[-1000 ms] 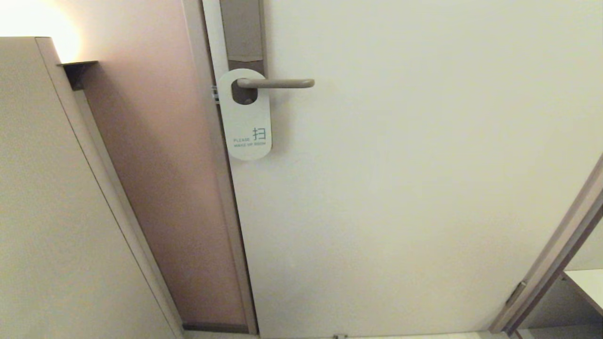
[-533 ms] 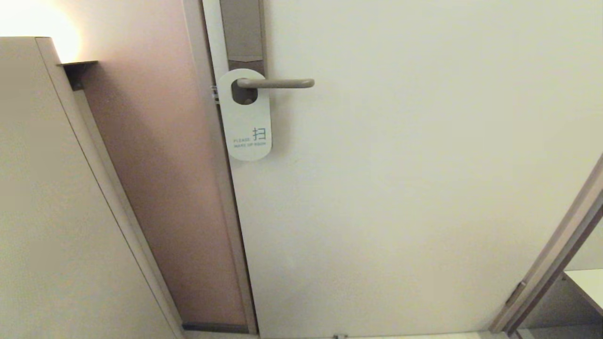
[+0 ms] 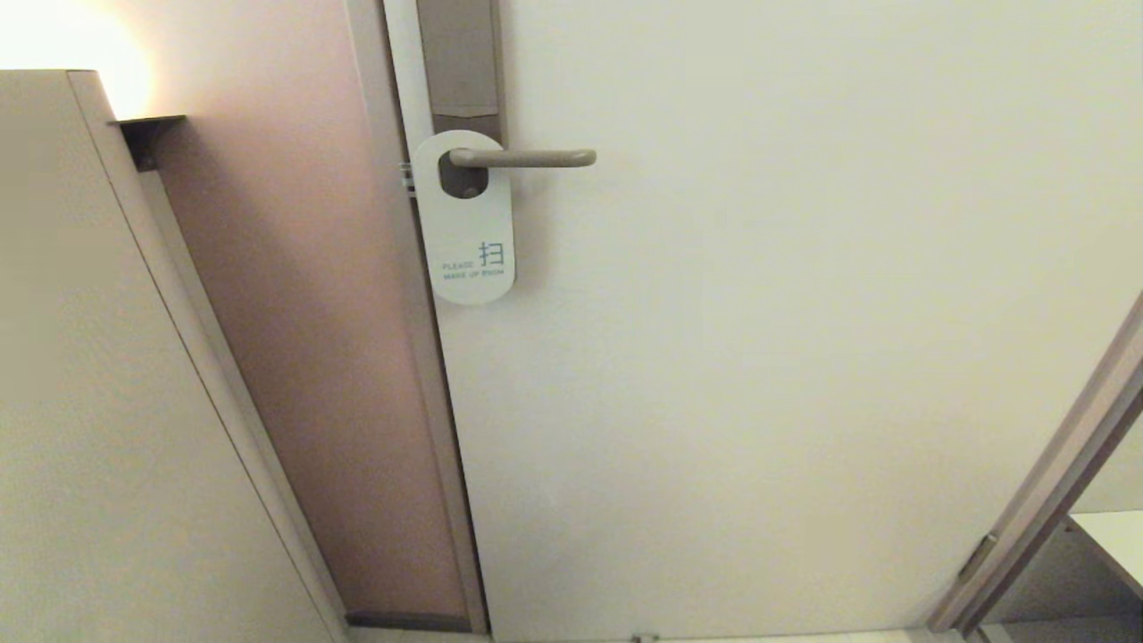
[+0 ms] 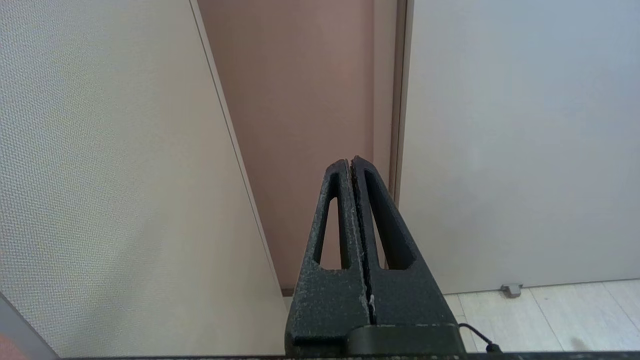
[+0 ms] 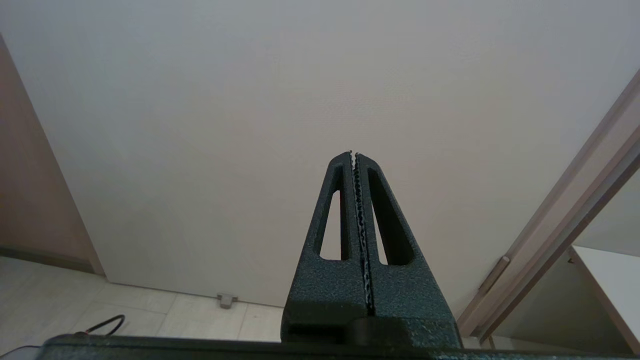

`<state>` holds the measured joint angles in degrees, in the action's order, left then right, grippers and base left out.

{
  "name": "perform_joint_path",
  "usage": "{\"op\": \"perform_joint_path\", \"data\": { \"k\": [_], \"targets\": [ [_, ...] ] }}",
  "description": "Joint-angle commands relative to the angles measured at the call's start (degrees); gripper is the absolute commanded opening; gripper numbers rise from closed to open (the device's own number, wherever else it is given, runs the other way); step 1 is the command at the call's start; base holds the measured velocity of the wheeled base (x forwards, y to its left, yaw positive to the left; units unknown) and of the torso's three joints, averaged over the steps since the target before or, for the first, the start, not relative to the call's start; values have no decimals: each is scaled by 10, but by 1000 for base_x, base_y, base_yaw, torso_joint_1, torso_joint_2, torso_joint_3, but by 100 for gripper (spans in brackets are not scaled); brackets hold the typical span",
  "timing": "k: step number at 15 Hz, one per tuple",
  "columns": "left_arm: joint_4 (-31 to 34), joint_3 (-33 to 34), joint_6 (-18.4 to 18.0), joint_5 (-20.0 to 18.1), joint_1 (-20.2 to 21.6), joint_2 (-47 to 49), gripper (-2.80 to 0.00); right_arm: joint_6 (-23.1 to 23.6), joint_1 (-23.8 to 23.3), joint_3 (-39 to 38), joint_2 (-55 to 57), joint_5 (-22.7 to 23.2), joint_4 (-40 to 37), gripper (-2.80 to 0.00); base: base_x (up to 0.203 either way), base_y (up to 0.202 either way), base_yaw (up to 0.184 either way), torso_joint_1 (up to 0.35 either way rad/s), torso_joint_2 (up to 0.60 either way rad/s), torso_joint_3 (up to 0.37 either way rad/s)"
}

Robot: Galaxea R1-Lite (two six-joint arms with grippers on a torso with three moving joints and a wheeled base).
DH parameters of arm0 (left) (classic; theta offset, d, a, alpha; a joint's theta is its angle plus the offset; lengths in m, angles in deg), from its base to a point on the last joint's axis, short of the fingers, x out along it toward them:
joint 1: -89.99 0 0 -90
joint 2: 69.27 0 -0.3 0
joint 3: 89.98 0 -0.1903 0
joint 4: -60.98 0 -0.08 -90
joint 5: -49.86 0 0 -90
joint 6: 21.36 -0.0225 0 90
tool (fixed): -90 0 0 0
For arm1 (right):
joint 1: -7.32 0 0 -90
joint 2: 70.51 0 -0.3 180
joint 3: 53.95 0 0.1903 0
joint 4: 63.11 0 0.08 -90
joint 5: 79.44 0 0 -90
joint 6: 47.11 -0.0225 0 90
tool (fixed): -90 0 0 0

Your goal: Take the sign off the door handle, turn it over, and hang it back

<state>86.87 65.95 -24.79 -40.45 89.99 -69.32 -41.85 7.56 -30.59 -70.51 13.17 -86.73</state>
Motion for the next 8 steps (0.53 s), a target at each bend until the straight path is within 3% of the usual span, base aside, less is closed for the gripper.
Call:
{"op": "perform_joint_path", "data": {
  "k": [1,8],
  "targets": [
    [0,0,0,0,0,0,-280,0,0,0,1,0,0,-280,0,0,0,0,0,0],
    [0,0,0,0,0,0,-280,0,0,0,1,0,0,-280,0,0,0,0,0,0]
  ]
}}
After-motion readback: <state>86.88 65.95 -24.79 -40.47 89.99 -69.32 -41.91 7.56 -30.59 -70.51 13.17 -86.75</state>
